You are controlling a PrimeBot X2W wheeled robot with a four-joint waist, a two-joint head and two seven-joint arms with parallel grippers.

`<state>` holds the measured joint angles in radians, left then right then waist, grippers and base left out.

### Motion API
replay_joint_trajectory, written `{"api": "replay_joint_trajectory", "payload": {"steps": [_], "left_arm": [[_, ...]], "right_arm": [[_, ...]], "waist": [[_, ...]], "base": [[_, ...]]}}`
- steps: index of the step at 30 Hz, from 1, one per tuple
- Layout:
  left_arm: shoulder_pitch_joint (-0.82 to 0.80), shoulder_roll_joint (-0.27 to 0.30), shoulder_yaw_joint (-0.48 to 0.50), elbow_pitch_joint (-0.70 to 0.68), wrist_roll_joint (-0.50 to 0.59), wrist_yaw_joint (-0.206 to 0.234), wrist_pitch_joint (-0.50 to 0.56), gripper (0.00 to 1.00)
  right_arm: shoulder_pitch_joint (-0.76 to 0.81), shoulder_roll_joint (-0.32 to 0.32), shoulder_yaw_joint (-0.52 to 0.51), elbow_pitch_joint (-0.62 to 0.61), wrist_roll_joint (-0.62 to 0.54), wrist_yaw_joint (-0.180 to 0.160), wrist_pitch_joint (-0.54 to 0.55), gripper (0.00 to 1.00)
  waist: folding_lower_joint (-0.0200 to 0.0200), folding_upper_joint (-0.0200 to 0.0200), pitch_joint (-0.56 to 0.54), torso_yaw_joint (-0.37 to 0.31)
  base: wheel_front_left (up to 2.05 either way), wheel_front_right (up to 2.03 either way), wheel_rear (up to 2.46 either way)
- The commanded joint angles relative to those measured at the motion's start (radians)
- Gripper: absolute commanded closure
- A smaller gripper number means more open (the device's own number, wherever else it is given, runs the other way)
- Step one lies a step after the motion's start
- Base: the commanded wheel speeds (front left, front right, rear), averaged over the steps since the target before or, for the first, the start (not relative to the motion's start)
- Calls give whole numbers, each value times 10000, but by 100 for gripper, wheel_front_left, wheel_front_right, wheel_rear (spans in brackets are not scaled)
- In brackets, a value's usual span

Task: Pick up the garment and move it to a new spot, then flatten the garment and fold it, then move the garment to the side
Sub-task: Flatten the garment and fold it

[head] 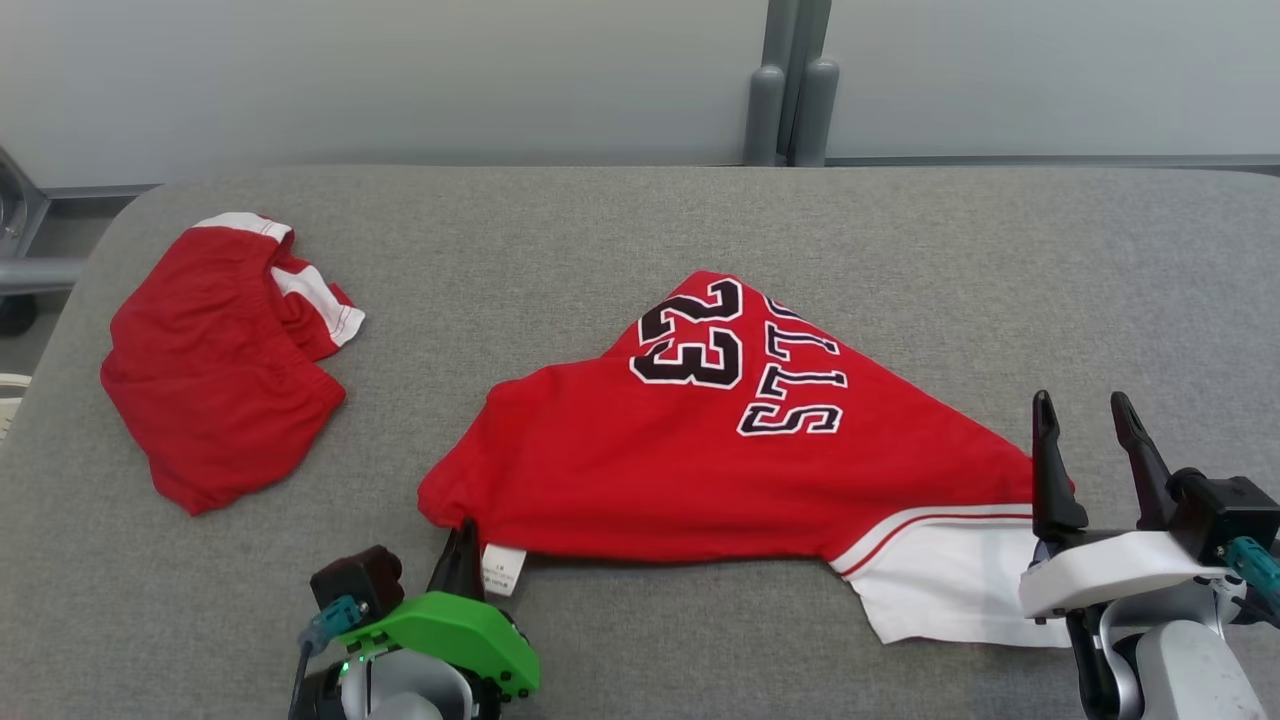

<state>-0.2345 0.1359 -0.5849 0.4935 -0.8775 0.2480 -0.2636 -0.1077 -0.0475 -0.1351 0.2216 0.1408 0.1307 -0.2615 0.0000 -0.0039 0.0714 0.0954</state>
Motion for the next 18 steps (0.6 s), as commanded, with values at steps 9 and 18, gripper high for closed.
{"api": "replay_joint_trajectory", "payload": {"steps": [9, 18], "left_arm": [[755, 134, 450, 406, -401, 163, 4, 0], [1513, 746, 1486, -325, 21, 395, -19, 0]], "right_arm": [[44, -35, -15, 9, 3, 1, -33, 0], [214, -35, -158, -47, 31, 1, -33, 0]], "waist": [[0, 39, 27, -284], [0, 39, -54, -403]], "base": [[0, 0, 0], [0, 0, 0]]}}
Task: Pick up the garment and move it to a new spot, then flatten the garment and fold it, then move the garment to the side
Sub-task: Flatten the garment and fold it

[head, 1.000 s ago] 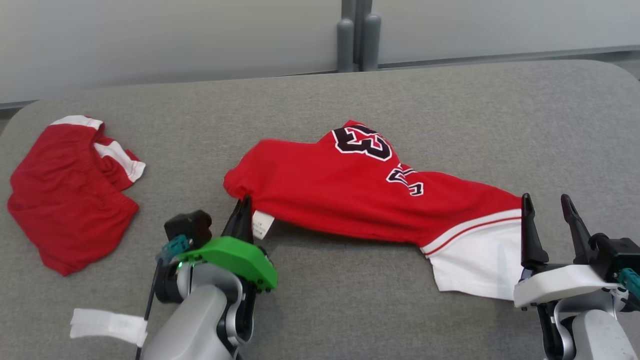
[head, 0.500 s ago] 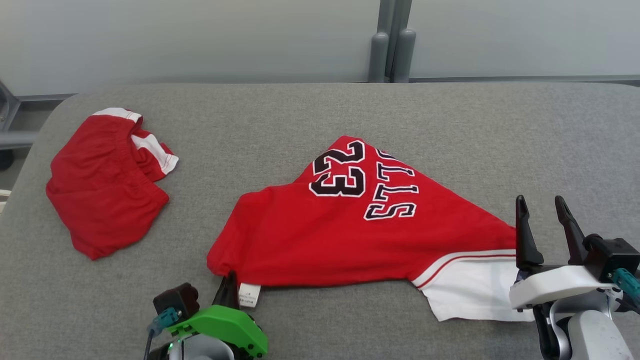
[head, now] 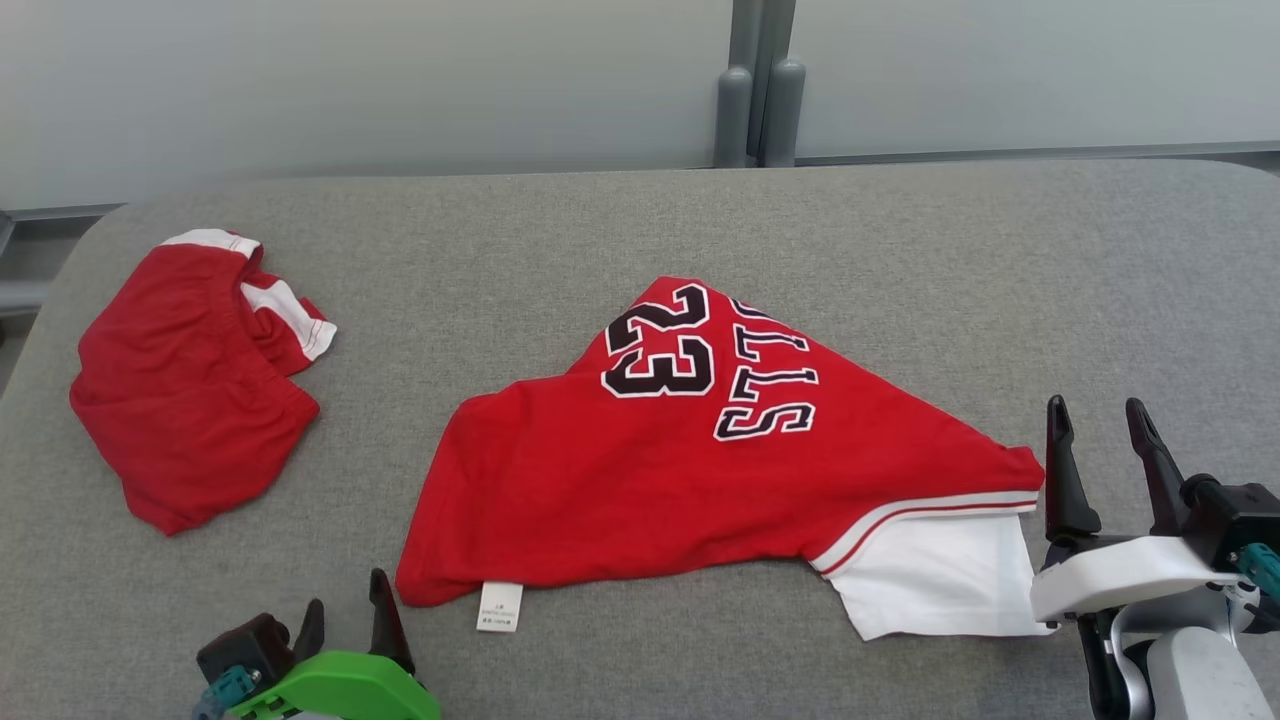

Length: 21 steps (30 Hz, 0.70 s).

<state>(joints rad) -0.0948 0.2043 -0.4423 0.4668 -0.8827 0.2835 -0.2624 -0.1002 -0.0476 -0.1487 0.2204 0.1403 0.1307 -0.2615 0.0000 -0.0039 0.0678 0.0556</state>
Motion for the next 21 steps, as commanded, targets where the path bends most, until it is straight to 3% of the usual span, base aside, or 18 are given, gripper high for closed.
{"api": "replay_joint_trajectory", "payload": {"steps": [1, 15, 21], "left_arm": [[182, 106, 208, -226, 175, 77, -31, 0], [-262, 133, 282, -1264, 1228, -104, -23, 0], [263, 101, 670, -2136, 2019, -323, -22, 0]], "right_arm": [[147, -34, -35, -41, 39, 1, -33, 0], [308, -34, 186, 37, 42, 1, -33, 0], [594, -31, 243, -306, -199, 1, -33, 0]], "waist": [[0, 39, -39, -13], [0, 39, -439, -382], [0, 39, -797, -667]], "base": [[0, 0, 0], [0, 0, 0], [0, 0, 0]]}}
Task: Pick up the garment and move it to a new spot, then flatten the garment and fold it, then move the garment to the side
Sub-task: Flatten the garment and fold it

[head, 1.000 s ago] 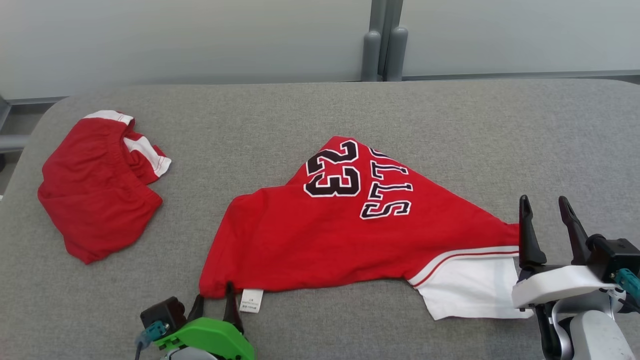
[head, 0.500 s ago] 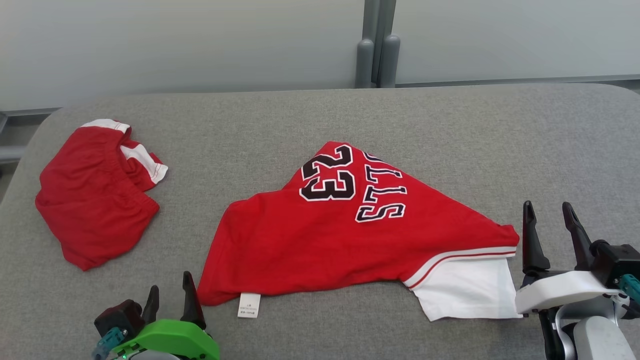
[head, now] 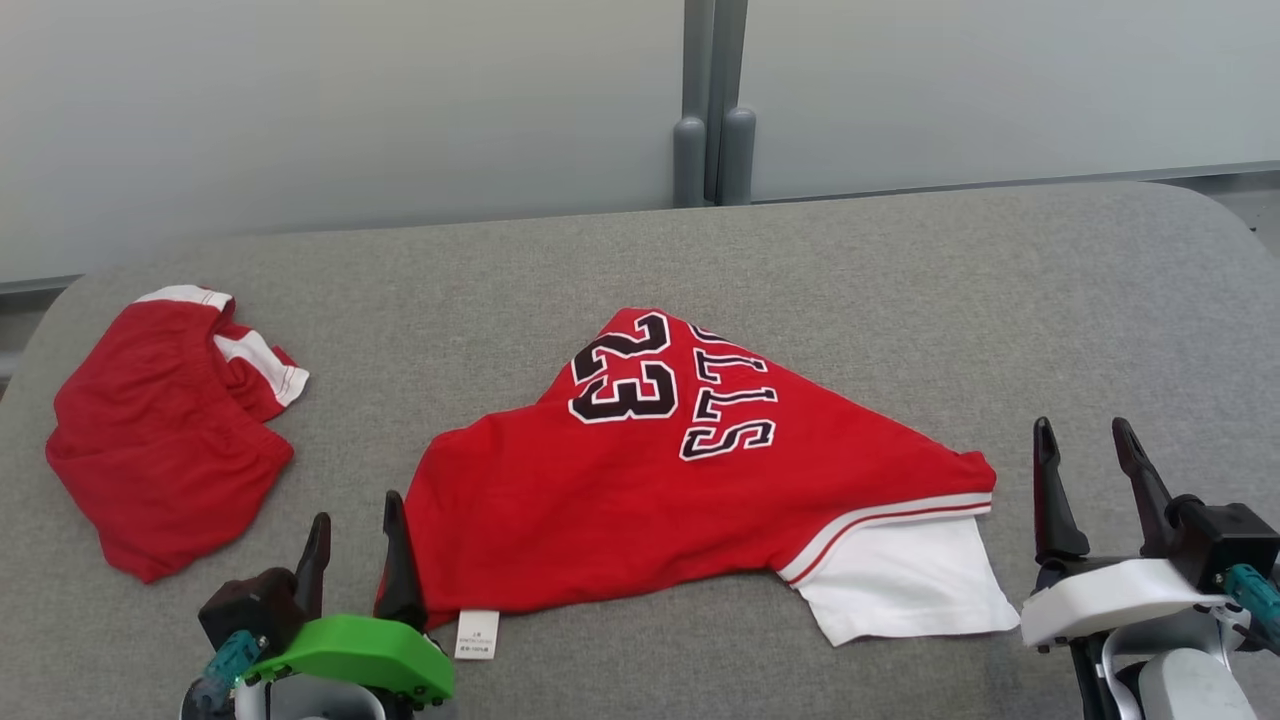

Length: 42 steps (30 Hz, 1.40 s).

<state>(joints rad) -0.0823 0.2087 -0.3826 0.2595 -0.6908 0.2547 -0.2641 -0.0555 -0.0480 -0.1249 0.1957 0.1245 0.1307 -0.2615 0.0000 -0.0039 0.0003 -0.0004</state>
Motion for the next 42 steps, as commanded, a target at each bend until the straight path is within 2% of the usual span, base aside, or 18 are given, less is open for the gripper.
{"api": "replay_joint_trajectory", "payload": {"steps": [1, 11, 17, 21, 42], "left_arm": [[234, 74, 138, -200, 255, -68, -5, 0], [1296, 244, 701, -1196, 1098, -165, -3, 0], [2082, 371, 1064, -1738, 1373, -76, -3, 0], [2437, 237, 1292, -1927, 1428, -27, -3, 0], [2395, -167, 1713, -1810, 1877, -462, -3, 0]], "right_arm": [[208, -27, 35, -131, -65, 1, -34, 0], [783, -28, 654, -876, -474, 1, 68, 0], [1140, -30, 928, -1277, -486, 1, 285, 0], [1382, -30, 1001, -1444, -308, 1, 372, 0], [1077, -29, 1179, -1459, -336, 1, 582, 0]], "waist": [[0, 39, -164, -129], [0, 39, -536, -230], [0, 39, -731, -248], [0, 39, -788, -219], [0, 39, -635, -219]], "base": [[0, 0, 0], [0, 0, 0], [0, 0, 0], [0, 0, 0], [0, 0, 0]]}}
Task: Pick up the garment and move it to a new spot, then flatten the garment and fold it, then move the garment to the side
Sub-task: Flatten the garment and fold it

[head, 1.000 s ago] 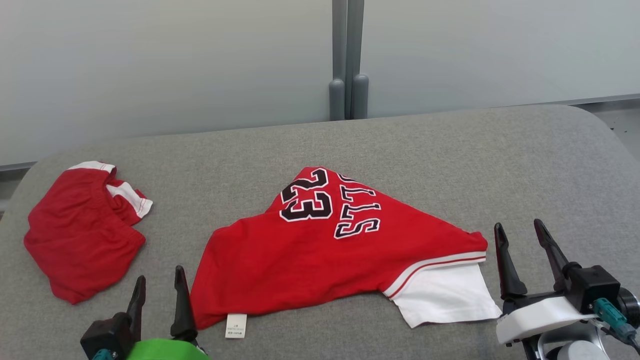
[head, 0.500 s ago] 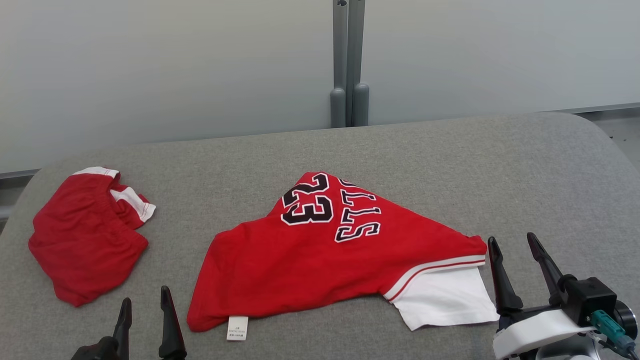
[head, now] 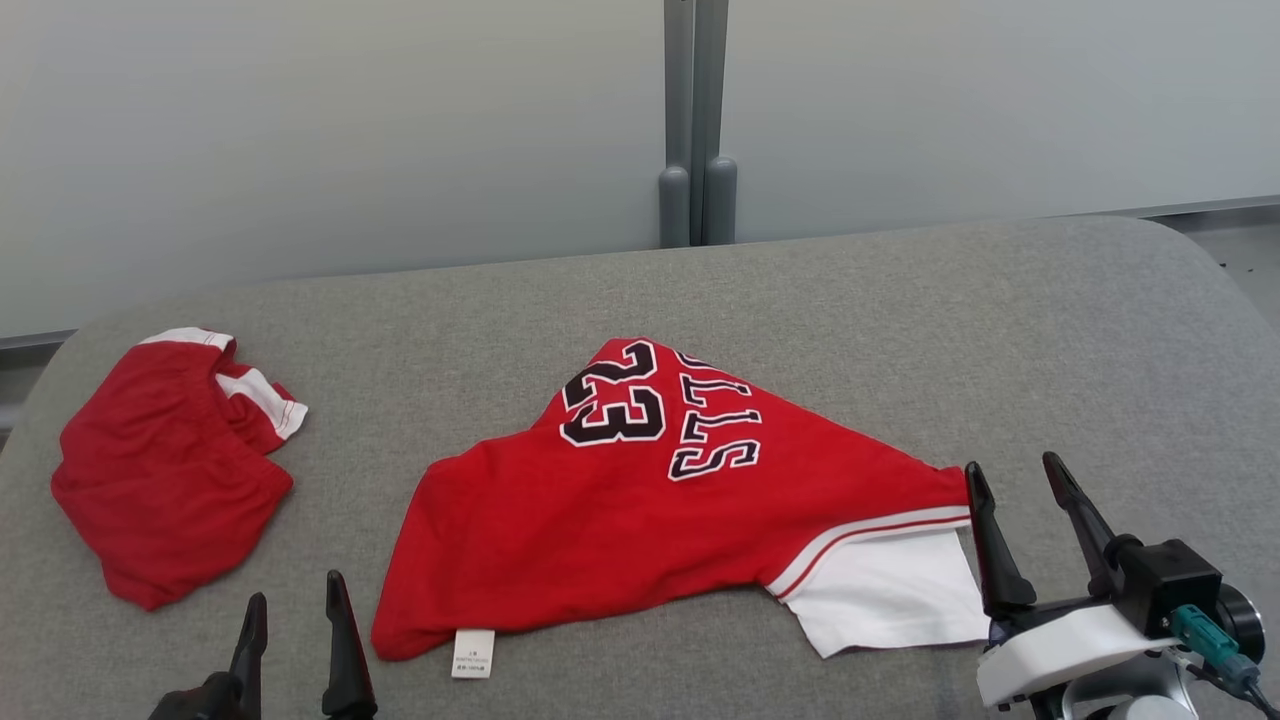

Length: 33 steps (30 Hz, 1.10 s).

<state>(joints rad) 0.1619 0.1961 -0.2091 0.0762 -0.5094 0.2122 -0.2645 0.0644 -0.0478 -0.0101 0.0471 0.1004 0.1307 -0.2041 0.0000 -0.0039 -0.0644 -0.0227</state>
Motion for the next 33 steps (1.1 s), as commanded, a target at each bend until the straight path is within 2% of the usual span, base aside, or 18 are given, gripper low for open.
{"api": "replay_joint_trajectory", "payload": {"steps": [1, 21, 33], "left_arm": [[-60, -49, -55, 17, 100, -33, 1, 0], [-322, 175, -142, 65, 384, 39, 1, 0], [-393, 24, -243, 178, 330, -39, 1, 0]], "right_arm": [[-136, -30, 55, 43, -89, 1, 15, 0], [-276, -32, -12, 315, 107, 1, 127, 0], [118, -31, -906, 2526, 584, 1, 886, 0]], "waist": [[0, 39, 22, 8], [0, 39, 175, 40], [0, 39, 502, 223]], "base": [[0, 0, 0], [0, 0, 0], [0, 0, 0]]}}
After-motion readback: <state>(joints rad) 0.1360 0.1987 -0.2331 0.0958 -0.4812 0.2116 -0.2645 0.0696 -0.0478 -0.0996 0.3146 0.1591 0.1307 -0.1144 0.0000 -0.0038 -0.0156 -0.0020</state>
